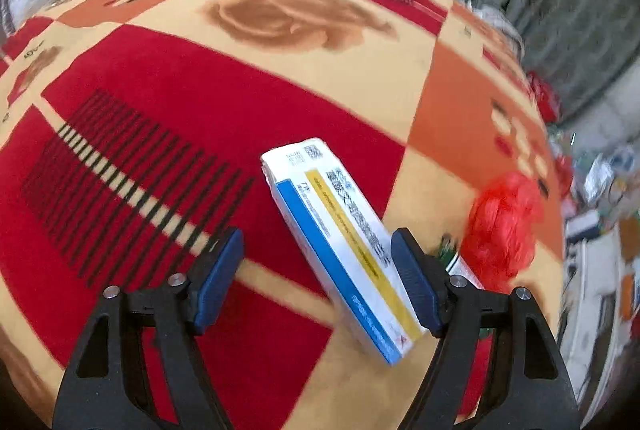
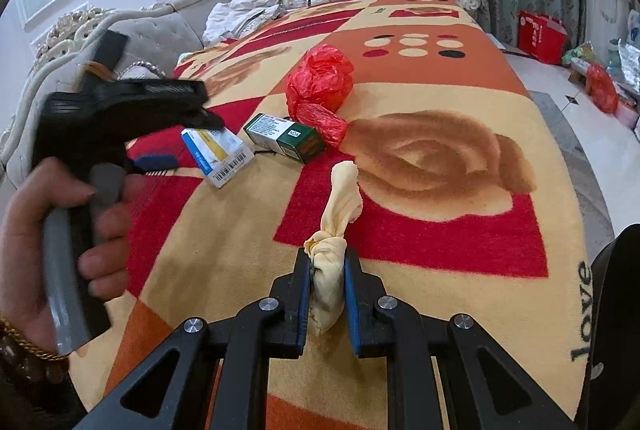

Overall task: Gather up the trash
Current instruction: 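Grasp the white-and-blue medicine box with the left tool and lift it, then carry the medicine box and beige cloth toward the black bin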

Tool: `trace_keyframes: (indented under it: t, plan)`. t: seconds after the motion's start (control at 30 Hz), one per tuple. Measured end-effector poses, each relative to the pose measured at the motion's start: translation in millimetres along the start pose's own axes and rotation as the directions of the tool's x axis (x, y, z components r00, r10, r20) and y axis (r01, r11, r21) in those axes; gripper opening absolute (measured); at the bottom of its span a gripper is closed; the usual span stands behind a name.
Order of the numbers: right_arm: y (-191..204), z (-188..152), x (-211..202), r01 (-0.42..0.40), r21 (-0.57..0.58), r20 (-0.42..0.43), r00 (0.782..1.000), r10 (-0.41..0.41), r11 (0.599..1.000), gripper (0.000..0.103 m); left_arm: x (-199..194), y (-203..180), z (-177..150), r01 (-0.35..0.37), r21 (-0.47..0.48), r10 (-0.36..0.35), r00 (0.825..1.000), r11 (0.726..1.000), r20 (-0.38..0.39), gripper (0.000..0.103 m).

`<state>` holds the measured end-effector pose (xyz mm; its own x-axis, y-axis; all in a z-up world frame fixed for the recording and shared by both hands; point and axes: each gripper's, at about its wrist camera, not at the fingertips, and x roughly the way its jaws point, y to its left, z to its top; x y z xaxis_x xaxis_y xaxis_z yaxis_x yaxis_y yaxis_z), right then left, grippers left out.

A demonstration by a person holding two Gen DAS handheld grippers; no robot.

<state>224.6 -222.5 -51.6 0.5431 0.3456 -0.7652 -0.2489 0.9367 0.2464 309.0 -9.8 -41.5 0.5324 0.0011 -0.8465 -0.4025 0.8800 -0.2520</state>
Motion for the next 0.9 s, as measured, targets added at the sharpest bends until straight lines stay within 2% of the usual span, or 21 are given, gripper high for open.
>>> trace_keyframes:
  t: [0.1, 0.17, 0.3, 0.37, 0.6, 0.67, 0.73, 0.77, 0.83, 0.9]
  plan:
    - [-3, 0, 0, -0.015, 0.012, 0.000, 1.000, 0.015, 1.000, 0.014, 2, -5, 4, -0.025, 0.027, 0.025, 1.000, 0.999, 0.012, 0.076]
    - [-2, 1, 0, -0.012, 0.008, 0.000, 1.000, 0.012, 1.000, 0.014, 5, -9, 5, -0.039, 0.044, 0.039, 0.999, 0.998, -0.006, 0.076]
    - [-1, 0, 0, -0.014, 0.003, -0.001, 1.000, 0.014, 1.000, 0.014, 5, -16, 9, 0.002, 0.059, -0.001, 1.000, 0.998, -0.007, 0.076]
    - [-1, -1, 0, -0.016, 0.005, 0.000, 1.000, 0.016, 1.000, 0.014, 8, -15, 5, 0.008, 0.051, -0.005, 0.999, 0.999, -0.045, 0.076]
    - [0, 0, 0, -0.012, 0.003, -0.001, 1.000, 0.012, 1.000, 0.014, 2, -19, -12, -0.076, 0.127, 0.082, 0.996, 0.989, -0.039, 0.076]
    - [0, 0, 0, -0.013, 0.004, -0.001, 1.000, 0.013, 1.000, 0.014, 0, -20, -19, -0.085, 0.196, 0.096, 0.994, 0.977, -0.044, 0.074]
    - [0, 0, 0, -0.011, 0.003, -0.001, 1.000, 0.011, 1.000, 0.014, -4, -20, -24, -0.072, 0.266, 0.090, 0.994, 0.961, -0.058, 0.056]
    - [0, 0, 0, -0.009, 0.001, -0.001, 1.000, 0.009, 1.000, 0.014, -7, -18, -26, -0.058, 0.303, 0.084, 0.994, 0.951, -0.073, 0.056]
    - [0, 1, 1, -0.011, 0.004, 0.000, 1.000, 0.011, 1.000, 0.014, -15, -9, -31, 0.006, 0.356, 0.036, 0.993, 0.935, -0.111, 0.047]
    - [1, 1, 1, -0.011, 0.004, -0.001, 1.000, 0.011, 1.000, 0.014, -25, 1, -40, 0.105, 0.415, -0.044, 0.987, 0.904, -0.155, 0.043]
